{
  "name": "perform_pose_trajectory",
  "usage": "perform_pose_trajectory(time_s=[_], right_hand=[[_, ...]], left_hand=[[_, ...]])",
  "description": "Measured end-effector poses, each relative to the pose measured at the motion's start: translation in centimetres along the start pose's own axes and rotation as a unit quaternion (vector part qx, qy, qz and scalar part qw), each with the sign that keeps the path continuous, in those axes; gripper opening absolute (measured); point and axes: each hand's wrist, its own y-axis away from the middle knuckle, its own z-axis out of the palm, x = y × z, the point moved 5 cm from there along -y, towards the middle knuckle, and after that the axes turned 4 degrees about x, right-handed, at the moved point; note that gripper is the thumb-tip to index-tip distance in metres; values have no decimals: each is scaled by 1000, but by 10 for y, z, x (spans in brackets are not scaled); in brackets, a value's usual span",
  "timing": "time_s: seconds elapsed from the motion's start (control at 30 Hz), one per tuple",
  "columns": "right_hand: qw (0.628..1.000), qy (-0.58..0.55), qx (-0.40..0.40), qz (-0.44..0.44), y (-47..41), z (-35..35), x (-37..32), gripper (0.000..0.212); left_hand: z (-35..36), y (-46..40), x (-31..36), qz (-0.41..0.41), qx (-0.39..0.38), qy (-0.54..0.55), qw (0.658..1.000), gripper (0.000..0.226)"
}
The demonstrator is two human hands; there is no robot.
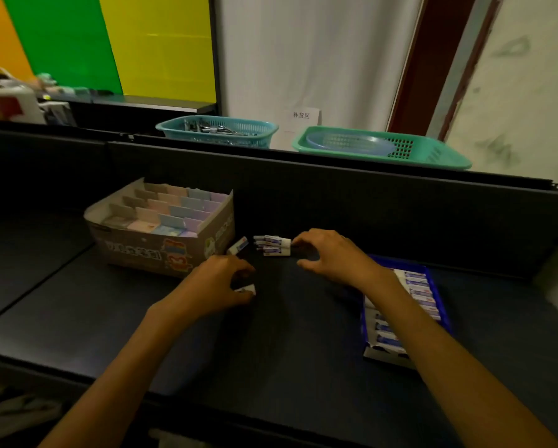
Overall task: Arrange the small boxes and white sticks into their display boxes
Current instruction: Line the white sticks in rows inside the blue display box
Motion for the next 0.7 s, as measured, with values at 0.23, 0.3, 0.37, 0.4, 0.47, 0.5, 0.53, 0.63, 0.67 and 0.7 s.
perform_pose_trajectory(time_s=[0.23,0.3,0.37,0.4,0.47,0.5,0.53,0.63,0.67,0.7], right_hand=[[998,56,-11,15,-47,21,-2,47],[997,65,-12,27,-54,25,-2,48],[997,64,-18,41,-60,31,-1,46],[997,63,-22,45,-62,34,-1,44],[996,64,-25,53,-63,39,0,35],[996,61,-21,56,-63,40,1,31],[997,56,-17,60,-62,39,2,30],[997,15,-7,74,-56,33,7,28],[997,-11,-2,80,-52,29,9,27],[996,-37,5,84,-48,25,11,27]], left_hand=[[9,0,-19,2,-39,7,999,39],[9,-2,-20,9,-44,9,999,35],[11,-4,-20,14,-48,13,999,32],[11,-5,-21,16,-49,18,998,31],[12,-8,-23,16,-47,32,998,28],[12,-8,-23,15,-44,38,998,27],[12,-9,-24,14,-41,42,998,27],[11,-11,-21,19,-33,50,998,32],[10,-12,-18,25,-28,47,998,34],[8,-13,-16,29,-21,42,998,36]])
